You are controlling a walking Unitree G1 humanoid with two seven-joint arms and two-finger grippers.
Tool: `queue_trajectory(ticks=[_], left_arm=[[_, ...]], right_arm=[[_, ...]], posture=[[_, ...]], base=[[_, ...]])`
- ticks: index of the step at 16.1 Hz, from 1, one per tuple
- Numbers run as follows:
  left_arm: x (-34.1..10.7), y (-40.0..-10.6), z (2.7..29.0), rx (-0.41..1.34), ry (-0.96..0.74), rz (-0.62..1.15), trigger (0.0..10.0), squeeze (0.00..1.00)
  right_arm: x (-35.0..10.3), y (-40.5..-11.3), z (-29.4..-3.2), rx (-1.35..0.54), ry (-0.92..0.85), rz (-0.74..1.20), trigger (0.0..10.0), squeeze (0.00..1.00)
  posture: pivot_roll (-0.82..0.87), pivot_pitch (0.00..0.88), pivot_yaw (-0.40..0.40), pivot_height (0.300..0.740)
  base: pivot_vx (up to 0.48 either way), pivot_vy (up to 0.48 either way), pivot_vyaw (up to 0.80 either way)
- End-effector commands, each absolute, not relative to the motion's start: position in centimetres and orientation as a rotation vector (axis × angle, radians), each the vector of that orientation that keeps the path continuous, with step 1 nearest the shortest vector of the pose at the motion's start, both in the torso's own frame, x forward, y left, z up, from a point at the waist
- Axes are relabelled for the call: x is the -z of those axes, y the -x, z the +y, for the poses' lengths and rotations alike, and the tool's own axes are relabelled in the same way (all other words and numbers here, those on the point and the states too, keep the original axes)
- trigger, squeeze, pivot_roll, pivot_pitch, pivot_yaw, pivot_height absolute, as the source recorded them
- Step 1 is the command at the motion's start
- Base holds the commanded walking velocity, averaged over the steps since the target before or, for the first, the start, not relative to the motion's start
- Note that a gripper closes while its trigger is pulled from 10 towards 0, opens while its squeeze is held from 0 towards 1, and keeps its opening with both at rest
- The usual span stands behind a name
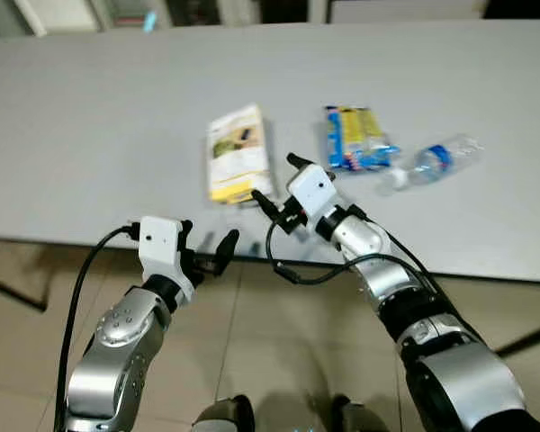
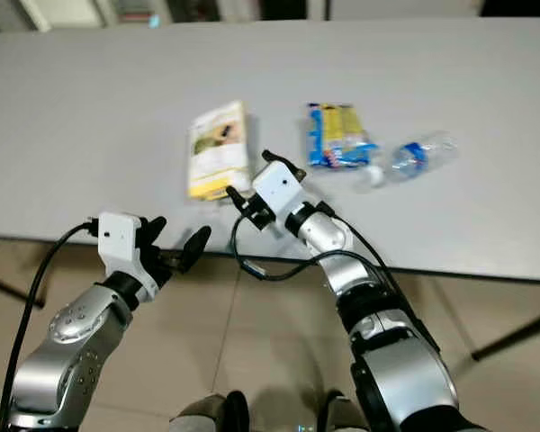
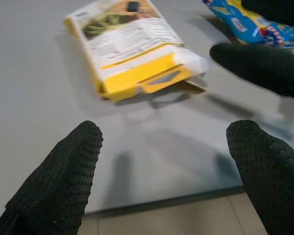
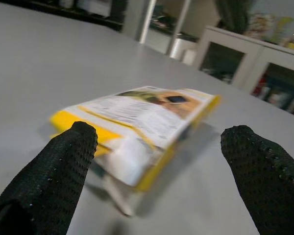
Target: Picking trash to rubbish bin
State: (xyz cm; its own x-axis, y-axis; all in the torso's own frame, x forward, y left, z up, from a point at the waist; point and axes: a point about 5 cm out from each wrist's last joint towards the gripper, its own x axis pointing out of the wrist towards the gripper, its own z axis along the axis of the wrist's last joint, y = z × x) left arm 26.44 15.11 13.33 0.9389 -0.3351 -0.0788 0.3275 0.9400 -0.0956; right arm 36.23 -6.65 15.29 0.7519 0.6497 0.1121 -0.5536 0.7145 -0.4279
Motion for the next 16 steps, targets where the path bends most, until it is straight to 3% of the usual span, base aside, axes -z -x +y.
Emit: queue_trajectory(ticks=[1,5,13,16], left_arm=[[-13.2,-26.6,15.3,0.317,0.079,0.098,10.0,0.0],[-14.0,-27.5,15.2,0.285,0.096,0.046,10.0,0.0],[-16.2,-29.2,15.2,0.237,0.152,-0.035,10.0,0.0],[-15.6,-29.4,15.4,0.226,0.158,-0.014,10.0,0.0]], right_arm=[[-15.5,-36.2,-7.1,-0.644,0.35,-0.269,10.0,0.0],[-16.0,-36.3,-7.8,-0.625,0.346,-0.288,10.0,0.0],[-16.8,-35.7,-8.4,-0.633,0.377,-0.327,10.0,0.0],[-16.6,-35.6,-8.6,-0.627,0.378,-0.319,10.0,0.0]], posture=[[0.01,0.148,0.111,0.74],[-0.01,0.136,0.103,0.74],[-0.04,0.105,0.083,0.74],[-0.04,0.104,0.085,0.74]], base=[[0.0,0.0,-0.78],[0.0,0.0,-0.78],[0.0,0.0,0.0],[0.0,0.266,0.0]])
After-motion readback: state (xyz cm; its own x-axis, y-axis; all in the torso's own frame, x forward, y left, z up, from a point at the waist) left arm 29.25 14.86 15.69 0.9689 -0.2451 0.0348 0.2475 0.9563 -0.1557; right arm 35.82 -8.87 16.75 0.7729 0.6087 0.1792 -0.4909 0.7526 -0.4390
